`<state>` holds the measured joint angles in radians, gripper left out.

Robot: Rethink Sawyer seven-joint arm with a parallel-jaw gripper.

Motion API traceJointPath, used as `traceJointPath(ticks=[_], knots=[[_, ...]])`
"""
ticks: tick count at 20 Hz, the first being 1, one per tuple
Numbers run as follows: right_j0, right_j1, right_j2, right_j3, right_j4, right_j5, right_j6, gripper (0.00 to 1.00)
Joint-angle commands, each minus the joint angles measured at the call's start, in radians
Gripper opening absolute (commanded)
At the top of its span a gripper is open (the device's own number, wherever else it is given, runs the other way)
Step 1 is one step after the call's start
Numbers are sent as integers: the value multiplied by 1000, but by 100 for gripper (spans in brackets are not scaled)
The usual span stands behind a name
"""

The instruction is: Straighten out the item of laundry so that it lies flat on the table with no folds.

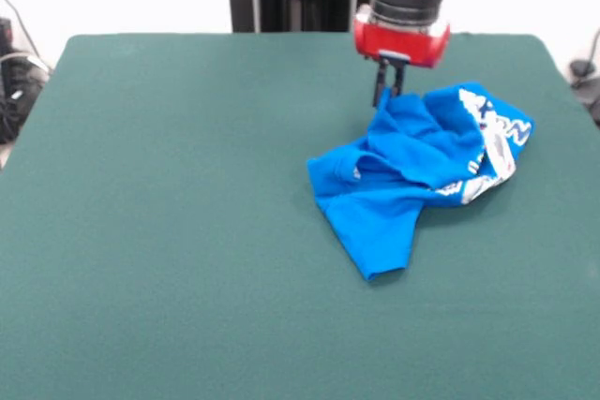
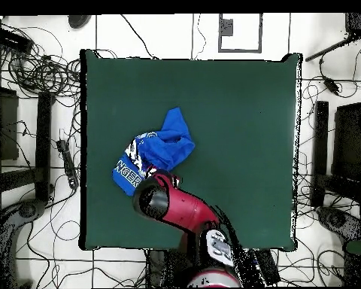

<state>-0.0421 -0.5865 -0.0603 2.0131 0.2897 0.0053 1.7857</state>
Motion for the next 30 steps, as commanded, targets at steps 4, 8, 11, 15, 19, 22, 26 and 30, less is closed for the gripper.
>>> traceJointPath(ticks=[4, 8, 11, 15, 19, 22, 26, 30], knots=[[-169, -199, 33, 128, -194, 201, -15, 0], [-236, -250, 37, 114, -275, 276, -47, 0], [-274, -274, 49, 98, -321, 320, -60, 0], [-326, -291, 78, 83, -376, 354, -68, 0], [-369, -300, 107, 76, -418, 381, -69, 0], [-388, -311, 121, 73, -442, 397, -65, 0], [-410, -317, 133, 57, -467, 415, -69, 0], [-474, -300, 168, 21, -506, 425, -120, 0]])
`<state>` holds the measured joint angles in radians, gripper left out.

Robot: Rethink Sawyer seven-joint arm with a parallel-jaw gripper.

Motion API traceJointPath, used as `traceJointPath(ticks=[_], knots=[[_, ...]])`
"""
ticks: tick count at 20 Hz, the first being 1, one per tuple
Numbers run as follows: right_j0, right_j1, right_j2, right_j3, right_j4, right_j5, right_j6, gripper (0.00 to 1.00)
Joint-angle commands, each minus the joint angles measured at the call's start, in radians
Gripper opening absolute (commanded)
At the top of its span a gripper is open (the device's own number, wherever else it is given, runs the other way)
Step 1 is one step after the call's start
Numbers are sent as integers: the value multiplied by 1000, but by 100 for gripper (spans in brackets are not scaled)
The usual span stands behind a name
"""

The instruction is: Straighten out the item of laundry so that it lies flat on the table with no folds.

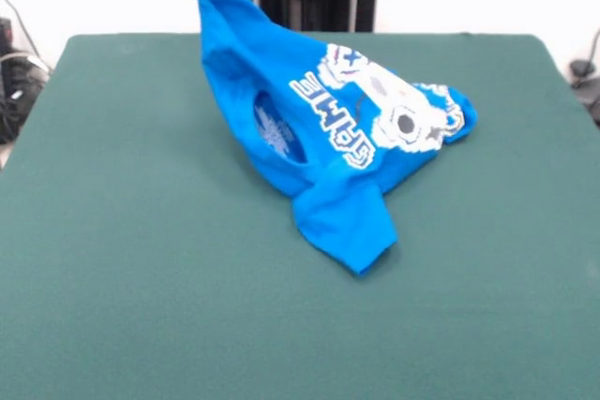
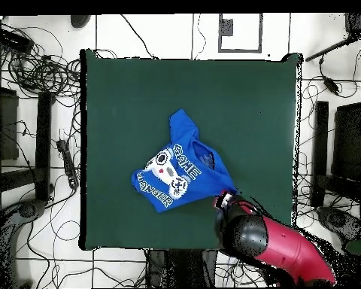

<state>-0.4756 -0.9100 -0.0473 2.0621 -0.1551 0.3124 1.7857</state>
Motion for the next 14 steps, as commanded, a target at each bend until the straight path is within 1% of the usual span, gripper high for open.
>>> traceJointPath(ticks=[1, 4, 10, 14], knots=[[-62, 35, 168, -37, -77, 113, -135, 0], [-127, 63, 210, -70, -121, 113, -181, 0], [-249, 86, 302, -142, -194, 197, -262, 0], [-303, 104, 342, -182, -246, 239, -286, 0]])
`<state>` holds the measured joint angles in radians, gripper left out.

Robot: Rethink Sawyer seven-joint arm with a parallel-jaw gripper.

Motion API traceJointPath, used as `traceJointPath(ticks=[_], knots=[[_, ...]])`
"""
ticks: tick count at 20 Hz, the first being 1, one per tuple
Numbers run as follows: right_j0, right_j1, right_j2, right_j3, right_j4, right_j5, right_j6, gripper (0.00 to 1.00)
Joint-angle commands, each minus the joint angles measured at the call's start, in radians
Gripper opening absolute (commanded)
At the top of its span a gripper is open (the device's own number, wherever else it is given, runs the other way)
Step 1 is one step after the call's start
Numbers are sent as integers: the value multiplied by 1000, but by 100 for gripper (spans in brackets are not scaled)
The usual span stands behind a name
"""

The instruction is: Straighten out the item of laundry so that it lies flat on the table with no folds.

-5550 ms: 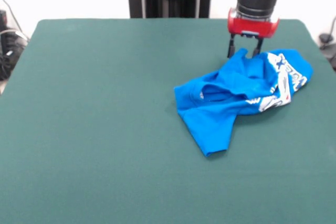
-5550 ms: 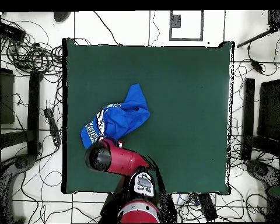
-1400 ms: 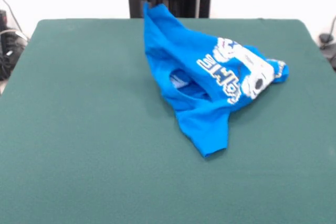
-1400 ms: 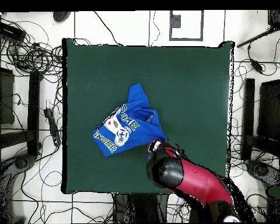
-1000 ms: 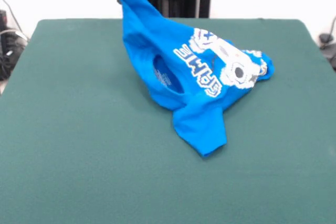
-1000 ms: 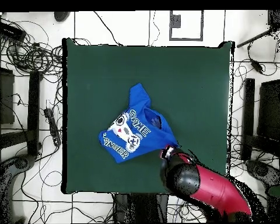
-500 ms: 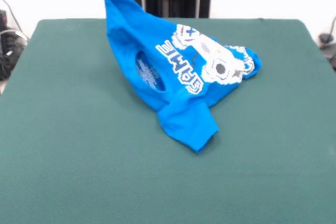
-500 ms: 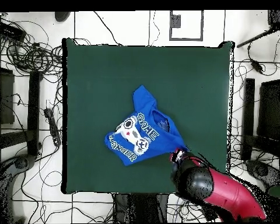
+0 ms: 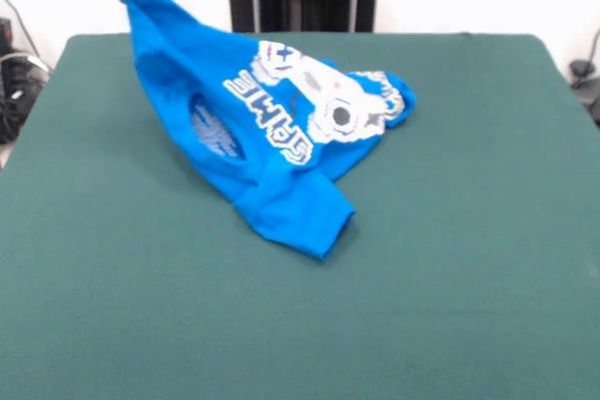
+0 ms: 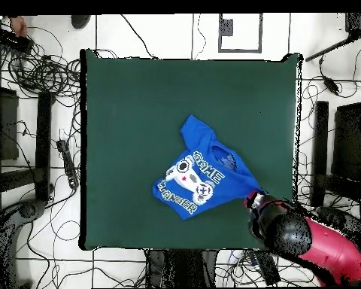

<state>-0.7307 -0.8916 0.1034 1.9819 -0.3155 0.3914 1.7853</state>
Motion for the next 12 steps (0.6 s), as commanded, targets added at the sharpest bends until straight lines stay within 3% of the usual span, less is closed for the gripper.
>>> traceJointPath(ticks=[1, 5, 6, 12], knots=[[-56, 86, 198, -106, -97, 172, -287, 0], [-98, 84, 240, -98, -135, 161, -267, 0], [-107, 84, 250, -96, -145, 157, -261, 100], [-120, 71, 263, -76, -156, 193, -205, 100]])
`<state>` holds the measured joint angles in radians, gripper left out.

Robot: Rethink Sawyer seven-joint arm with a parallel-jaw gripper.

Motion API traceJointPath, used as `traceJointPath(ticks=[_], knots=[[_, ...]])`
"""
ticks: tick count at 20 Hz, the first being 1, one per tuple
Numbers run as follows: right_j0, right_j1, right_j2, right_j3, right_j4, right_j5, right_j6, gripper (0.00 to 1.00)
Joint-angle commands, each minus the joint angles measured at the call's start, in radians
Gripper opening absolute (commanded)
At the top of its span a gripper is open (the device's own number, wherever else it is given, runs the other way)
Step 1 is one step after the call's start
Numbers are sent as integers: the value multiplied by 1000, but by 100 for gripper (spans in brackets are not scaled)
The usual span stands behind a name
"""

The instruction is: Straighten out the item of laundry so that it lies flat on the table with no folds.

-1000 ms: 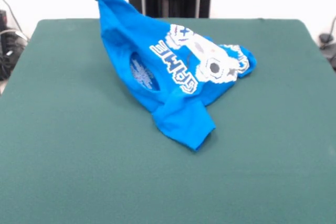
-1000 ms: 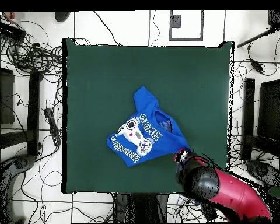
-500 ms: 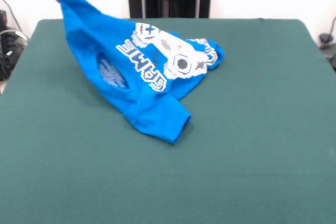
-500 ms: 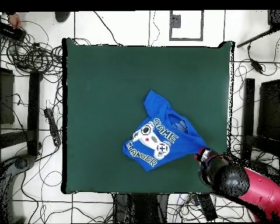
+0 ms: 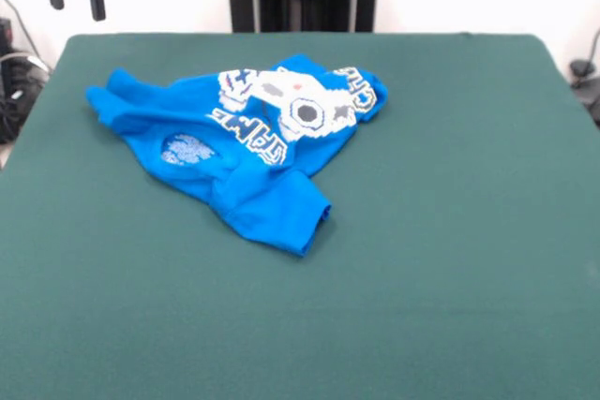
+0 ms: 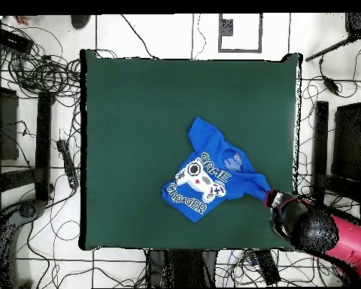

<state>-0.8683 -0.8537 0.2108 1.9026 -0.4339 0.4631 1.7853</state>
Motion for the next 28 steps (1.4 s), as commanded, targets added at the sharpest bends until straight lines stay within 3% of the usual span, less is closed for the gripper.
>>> traceJointPath(ticks=[1, 6, 15, 28], knots=[[17, 30, 160, 8, -40, 123, -199, 100], [28, 15, 163, 40, -39, 109, -160, 100], [120, 18, 131, 89, -17, 51, -13, 100], [239, 134, 52, 34, -30, -69, 105, 100]])
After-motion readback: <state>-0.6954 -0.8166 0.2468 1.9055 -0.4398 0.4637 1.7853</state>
